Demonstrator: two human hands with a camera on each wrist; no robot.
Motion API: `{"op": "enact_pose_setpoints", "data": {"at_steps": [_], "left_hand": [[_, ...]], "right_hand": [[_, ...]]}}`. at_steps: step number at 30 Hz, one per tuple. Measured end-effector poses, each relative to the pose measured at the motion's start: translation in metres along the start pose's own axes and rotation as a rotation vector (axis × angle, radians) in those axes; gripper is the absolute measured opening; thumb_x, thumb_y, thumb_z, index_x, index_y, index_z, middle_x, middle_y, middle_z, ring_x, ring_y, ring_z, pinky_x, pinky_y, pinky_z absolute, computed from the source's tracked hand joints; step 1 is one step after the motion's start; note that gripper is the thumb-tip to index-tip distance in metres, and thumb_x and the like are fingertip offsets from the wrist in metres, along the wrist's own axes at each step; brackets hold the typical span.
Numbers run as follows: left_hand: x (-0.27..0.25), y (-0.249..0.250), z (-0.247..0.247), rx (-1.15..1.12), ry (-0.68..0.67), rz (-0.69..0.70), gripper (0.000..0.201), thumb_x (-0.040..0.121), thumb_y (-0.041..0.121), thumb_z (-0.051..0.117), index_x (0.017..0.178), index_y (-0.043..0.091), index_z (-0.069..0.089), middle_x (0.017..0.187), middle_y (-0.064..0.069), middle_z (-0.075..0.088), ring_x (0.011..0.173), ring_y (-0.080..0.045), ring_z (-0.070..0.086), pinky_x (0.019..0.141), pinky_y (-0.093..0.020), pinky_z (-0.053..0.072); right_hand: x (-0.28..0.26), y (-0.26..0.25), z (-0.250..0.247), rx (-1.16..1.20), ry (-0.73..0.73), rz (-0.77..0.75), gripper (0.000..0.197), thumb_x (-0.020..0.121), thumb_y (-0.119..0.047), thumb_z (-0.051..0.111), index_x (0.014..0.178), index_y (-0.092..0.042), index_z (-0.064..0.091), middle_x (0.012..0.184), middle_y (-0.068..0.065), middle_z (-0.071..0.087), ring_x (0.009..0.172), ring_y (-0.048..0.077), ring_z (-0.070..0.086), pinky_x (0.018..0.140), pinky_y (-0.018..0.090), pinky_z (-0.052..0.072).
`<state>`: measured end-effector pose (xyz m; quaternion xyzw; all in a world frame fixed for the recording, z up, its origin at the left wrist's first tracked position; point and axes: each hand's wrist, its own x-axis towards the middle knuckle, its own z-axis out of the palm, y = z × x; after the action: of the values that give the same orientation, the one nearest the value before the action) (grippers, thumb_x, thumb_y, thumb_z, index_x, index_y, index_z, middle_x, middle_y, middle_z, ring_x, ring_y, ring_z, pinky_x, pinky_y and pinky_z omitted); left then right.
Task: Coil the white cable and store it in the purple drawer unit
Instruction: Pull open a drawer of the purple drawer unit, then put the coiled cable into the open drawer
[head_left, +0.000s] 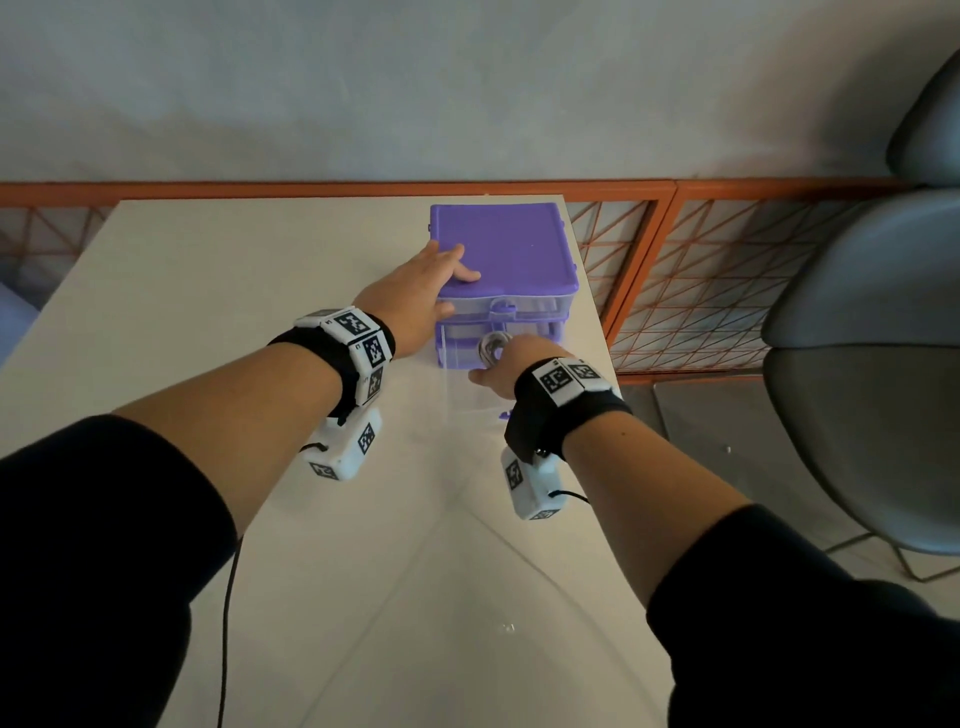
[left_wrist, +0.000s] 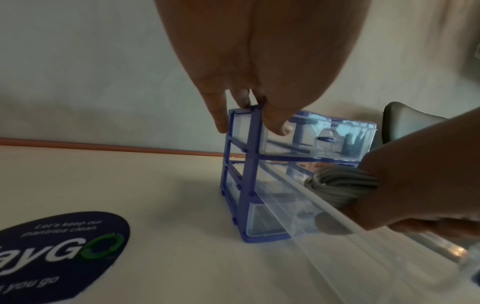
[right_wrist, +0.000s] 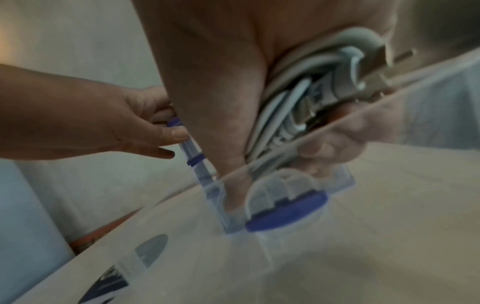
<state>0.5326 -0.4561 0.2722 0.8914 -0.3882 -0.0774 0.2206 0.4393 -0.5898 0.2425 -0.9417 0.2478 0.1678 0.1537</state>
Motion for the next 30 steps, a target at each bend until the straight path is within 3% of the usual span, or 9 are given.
{"op": "enact_pose_setpoints", "data": {"at_steps": [5,9,13,15,17,21,25,28,30], "left_hand": [[0.0,-0.001,0.0,0.011,0.018,0.003,0.051,0.094,0.007,0.049,0.139,0.029,0.04,0.157,0.011,0.024,0.148,-0.008,0.007,0.112,-0.031,0.022],[0.0,-0.002,-0.001,0.023,0.014,0.018,0.049,0.094,0.007,0.049,0.138,0.03,0.042,0.157,0.01,0.024,0.148,-0.009,0.007,0.113,-0.033,0.022],[-0.001,-0.002,0.0,0.037,0.013,0.026,0.048,0.094,0.007,0.048,0.135,0.031,0.043,0.158,0.012,0.022,0.148,-0.008,0.007,0.113,-0.034,0.024],[0.0,-0.003,0.001,0.043,0.012,0.03,0.048,0.094,0.007,0.048,0.135,0.032,0.043,0.158,0.012,0.022,0.148,-0.007,0.006,0.112,-0.034,0.025],[0.0,-0.004,0.001,0.041,0.015,0.035,0.048,0.094,0.006,0.048,0.135,0.032,0.043,0.157,0.013,0.023,0.148,-0.006,0.007,0.112,-0.033,0.025],[0.001,-0.005,0.002,0.054,0.024,0.043,0.048,0.094,0.007,0.049,0.136,0.03,0.042,0.157,0.011,0.024,0.148,-0.008,0.008,0.113,-0.034,0.024],[-0.001,-0.005,0.004,0.075,0.038,0.049,0.047,0.094,0.008,0.049,0.136,0.03,0.042,0.158,0.009,0.021,0.148,-0.011,0.008,0.112,-0.035,0.026],[-0.001,-0.005,0.005,0.081,0.047,0.05,0.047,0.094,0.008,0.049,0.135,0.03,0.042,0.159,0.009,0.021,0.148,-0.011,0.007,0.111,-0.035,0.028],[-0.001,-0.005,0.006,0.072,0.058,0.051,0.048,0.094,0.007,0.049,0.135,0.03,0.042,0.159,0.009,0.021,0.148,-0.011,0.007,0.111,-0.034,0.027]], "right_hand": [[0.007,-0.008,-0.002,0.047,-0.035,0.005,0.06,0.091,-0.055,0.047,0.13,-0.01,0.052,0.126,0.011,0.061,0.116,0.03,0.056,0.097,0.038,0.044],[0.011,-0.015,0.004,0.056,-0.037,0.035,0.063,0.089,-0.059,0.045,0.13,-0.011,0.051,0.123,0.012,0.062,0.112,0.032,0.058,0.095,0.041,0.048],[0.015,-0.021,0.003,0.009,-0.08,0.048,0.065,0.093,-0.056,0.037,0.139,-0.011,0.043,0.133,0.013,0.057,0.121,0.034,0.053,0.099,0.044,0.042],[0.019,-0.021,0.001,0.031,-0.078,0.042,0.062,0.093,-0.055,0.037,0.138,-0.014,0.043,0.129,0.012,0.058,0.118,0.032,0.055,0.095,0.043,0.043],[0.021,-0.021,0.004,0.097,-0.048,0.076,0.063,0.089,-0.061,0.038,0.134,-0.018,0.048,0.116,0.009,0.063,0.107,0.031,0.06,0.082,0.04,0.045],[0.018,-0.022,0.016,0.269,0.111,0.229,0.081,0.073,-0.074,0.049,0.128,-0.015,0.052,0.112,0.012,0.061,0.092,0.028,0.063,0.071,0.037,0.047],[0.007,-0.021,0.019,0.361,0.232,0.318,0.093,0.073,-0.065,0.065,0.133,-0.002,0.034,0.124,0.012,0.046,0.099,0.025,0.063,0.07,0.034,0.046],[0.001,-0.026,0.022,0.407,0.326,0.302,0.091,0.069,-0.056,0.073,0.131,-0.002,0.033,0.128,0.011,0.041,0.11,0.027,0.058,0.079,0.037,0.05],[0.001,-0.027,0.024,0.38,0.35,0.285,0.093,0.067,-0.052,0.076,0.132,0.0,0.032,0.134,0.013,0.037,0.123,0.029,0.044,0.089,0.037,0.047]]}}
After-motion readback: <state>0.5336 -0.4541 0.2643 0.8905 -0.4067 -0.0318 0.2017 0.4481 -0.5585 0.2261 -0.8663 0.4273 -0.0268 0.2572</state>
